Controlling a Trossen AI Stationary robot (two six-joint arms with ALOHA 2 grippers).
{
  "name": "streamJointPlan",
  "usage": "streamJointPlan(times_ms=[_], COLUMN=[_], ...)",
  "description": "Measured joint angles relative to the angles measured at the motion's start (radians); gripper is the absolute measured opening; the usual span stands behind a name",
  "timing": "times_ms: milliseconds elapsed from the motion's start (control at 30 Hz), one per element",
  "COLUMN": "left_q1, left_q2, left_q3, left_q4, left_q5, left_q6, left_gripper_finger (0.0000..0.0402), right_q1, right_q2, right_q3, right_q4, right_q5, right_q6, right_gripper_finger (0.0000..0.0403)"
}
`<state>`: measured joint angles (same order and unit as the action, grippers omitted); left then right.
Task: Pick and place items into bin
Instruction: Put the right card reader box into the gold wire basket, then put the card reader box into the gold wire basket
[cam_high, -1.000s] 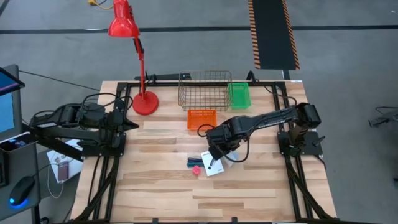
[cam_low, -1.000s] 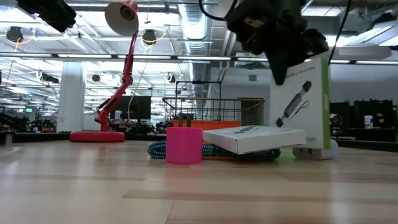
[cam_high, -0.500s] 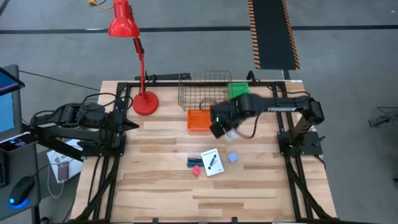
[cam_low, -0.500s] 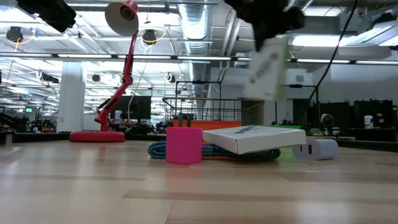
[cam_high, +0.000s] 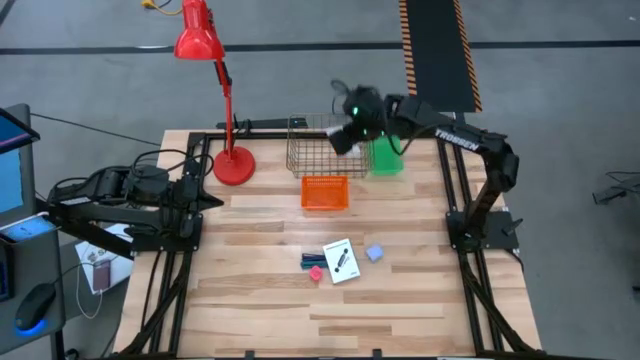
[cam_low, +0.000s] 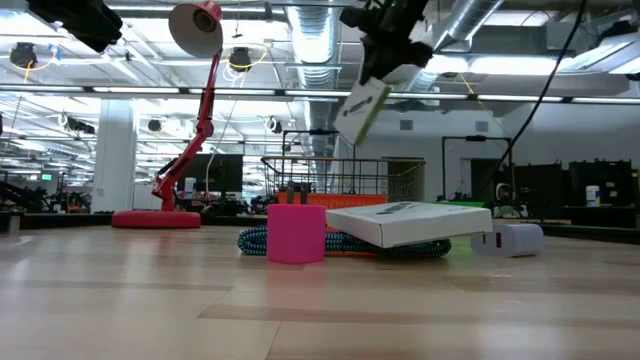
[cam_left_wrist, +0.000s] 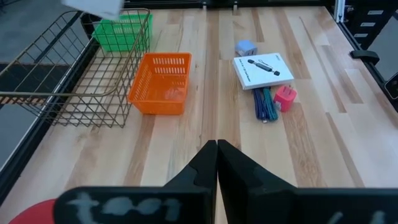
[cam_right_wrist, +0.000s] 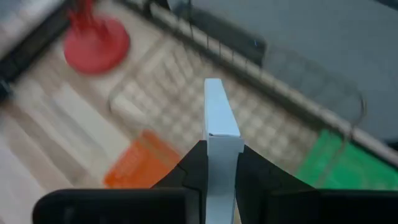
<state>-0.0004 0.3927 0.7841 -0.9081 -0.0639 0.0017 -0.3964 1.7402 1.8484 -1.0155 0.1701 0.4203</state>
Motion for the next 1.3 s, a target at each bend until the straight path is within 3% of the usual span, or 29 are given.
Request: streamJointPlan(times_ms=[233, 367, 633, 1000, 1233, 1300], left_q1=[0.000, 0.000, 0.000, 0.000, 0.000, 0.000], left_q2=[0.000, 0.000, 0.000, 0.000, 0.000, 0.000], left_q3=[0.000, 0.000, 0.000, 0.000, 0.000, 0.000], left_q4=[0.000, 0.000, 0.000, 0.000, 0.000, 0.000], left_q5=[0.000, 0.000, -0.001, -0.003, -0.004, -0.004], left_q6=[-0.003, -0.004, -0.005, -0.005, -0.008, -0.002], left_gripper_finger=[0.0000, 0.0000, 0.0000, 0.0000, 0.0000, 0.0000], right_q1=[-0.143, -0.193, -0.190, -0.180, -0.170, -0.145], right_q2=[0.038, 0.063, 0.111, 0.117, 0.004, -0.043], right_q3=[0.004, -0.005, -0.005, -0.006, -0.007, -0.007], right_q4=[0.197, 0.175, 0.213, 0.199, 0.066, 0.004], right_q5=[-0.215, -0.303, -0.314, -0.303, -0.294, -0.249], right_q6=[-0.029, -0.029, -0.056, -0.048, -0.110, -0.127], right_gripper_finger=[0.0042, 0.0053, 0.0092, 0.0199, 0.0209, 0.0203])
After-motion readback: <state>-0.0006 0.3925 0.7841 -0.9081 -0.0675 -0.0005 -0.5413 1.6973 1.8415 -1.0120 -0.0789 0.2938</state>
